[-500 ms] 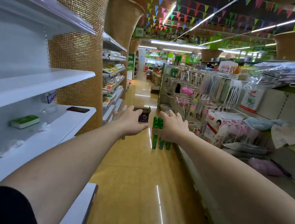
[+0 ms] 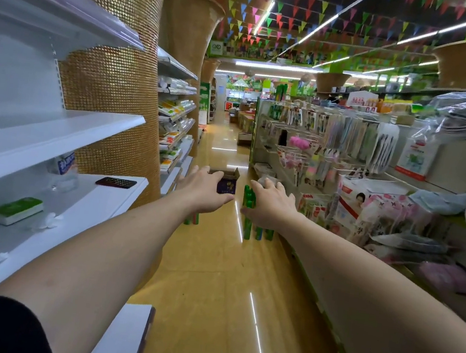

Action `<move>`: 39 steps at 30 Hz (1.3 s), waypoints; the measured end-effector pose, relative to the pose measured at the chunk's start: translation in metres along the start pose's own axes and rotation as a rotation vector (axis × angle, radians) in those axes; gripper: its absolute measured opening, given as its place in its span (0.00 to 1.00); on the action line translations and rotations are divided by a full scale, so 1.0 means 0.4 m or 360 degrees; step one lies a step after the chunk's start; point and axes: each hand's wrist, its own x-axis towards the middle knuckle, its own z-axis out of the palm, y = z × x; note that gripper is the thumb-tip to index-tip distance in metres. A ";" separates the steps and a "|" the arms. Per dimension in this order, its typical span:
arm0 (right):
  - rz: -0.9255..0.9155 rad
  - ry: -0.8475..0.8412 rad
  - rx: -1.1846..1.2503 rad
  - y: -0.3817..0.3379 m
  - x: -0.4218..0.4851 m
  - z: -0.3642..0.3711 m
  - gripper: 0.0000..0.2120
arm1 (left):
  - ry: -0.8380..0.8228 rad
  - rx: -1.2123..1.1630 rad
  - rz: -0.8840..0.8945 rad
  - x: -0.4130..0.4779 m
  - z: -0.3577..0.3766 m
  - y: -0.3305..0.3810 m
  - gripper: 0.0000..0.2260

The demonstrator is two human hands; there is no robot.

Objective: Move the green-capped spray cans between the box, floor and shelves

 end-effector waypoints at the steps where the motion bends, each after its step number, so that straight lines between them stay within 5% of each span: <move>1: -0.0006 0.0008 -0.0015 0.013 0.034 0.006 0.37 | -0.0002 -0.0004 -0.0010 0.031 0.009 0.003 0.32; 22: -0.0047 -0.0045 0.0002 0.369 0.832 0.097 0.37 | -0.0070 0.0010 -0.0165 0.848 0.222 0.107 0.33; 39: 0.0032 -0.0025 0.0028 0.268 1.625 0.271 0.37 | -0.0105 -0.0074 -0.0066 1.630 0.351 -0.240 0.36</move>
